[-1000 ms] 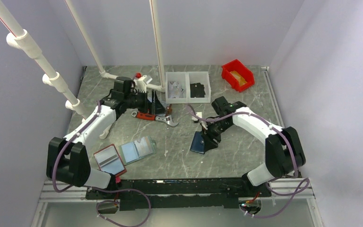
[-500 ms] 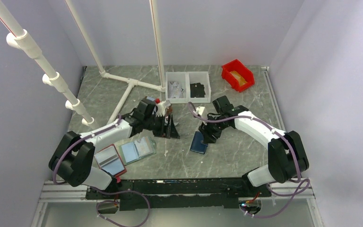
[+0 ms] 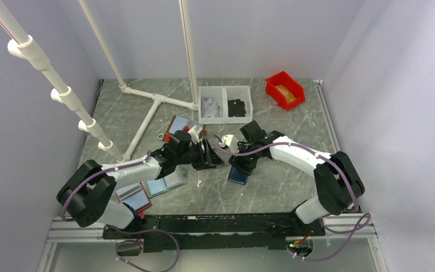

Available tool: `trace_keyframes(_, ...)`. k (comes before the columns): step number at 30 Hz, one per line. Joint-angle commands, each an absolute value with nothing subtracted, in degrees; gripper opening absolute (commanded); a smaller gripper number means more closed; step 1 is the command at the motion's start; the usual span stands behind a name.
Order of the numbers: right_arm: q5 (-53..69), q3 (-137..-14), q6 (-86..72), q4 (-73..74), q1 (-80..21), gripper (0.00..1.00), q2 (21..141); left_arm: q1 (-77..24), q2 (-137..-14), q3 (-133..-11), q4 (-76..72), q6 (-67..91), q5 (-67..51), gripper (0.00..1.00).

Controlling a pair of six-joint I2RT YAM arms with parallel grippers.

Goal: Take the credit cards out of the card holder
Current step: Open the card holder at the center of the board.

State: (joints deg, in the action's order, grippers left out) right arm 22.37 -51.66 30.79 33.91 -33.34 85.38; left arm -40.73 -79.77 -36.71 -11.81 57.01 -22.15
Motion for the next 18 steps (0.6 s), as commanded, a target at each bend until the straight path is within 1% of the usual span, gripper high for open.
trace_keyframes(1, 16.8, -51.0, 30.1, 30.7, -34.9, 0.52, 86.1, -41.9, -83.2, -36.6, -19.3, 62.1, -20.5, 0.57)
trace_keyframes(5, 16.0, -51.0, 30.0, 30.7, -35.4, 0.52, 86.6, -42.6, -85.6, -37.6, -20.1, 62.5, -20.7, 0.53)
trace_keyframes(10, 16.4, -51.2, 30.6, 31.6, -36.2, 0.51, 87.7, -42.8, -87.4, -38.6, -19.4, 62.3, -20.2, 0.52)
trace_keyframes(12, 16.6, -51.2, 31.0, 31.9, -36.7, 0.49, 87.9, -42.9, -88.1, -38.7, -19.4, 62.4, -20.3, 0.52)
trace_keyframes(14, 16.9, -51.3, 31.4, 32.2, -37.1, 0.44, 88.2, -43.0, -88.6, -38.7, -19.5, 62.6, -20.2, 0.52)
trace_keyframes(16, 17.4, -51.6, 31.5, 32.8, -37.4, 0.36, 88.7, -43.0, -89.3, -38.7, -19.9, 62.8, -20.3, 0.51)
trace_keyframes(18, 17.6, -51.7, 31.7, 33.0, -37.6, 0.31, 88.6, -43.1, -90.1, -38.7, -20.2, 63.2, -20.3, 0.51)
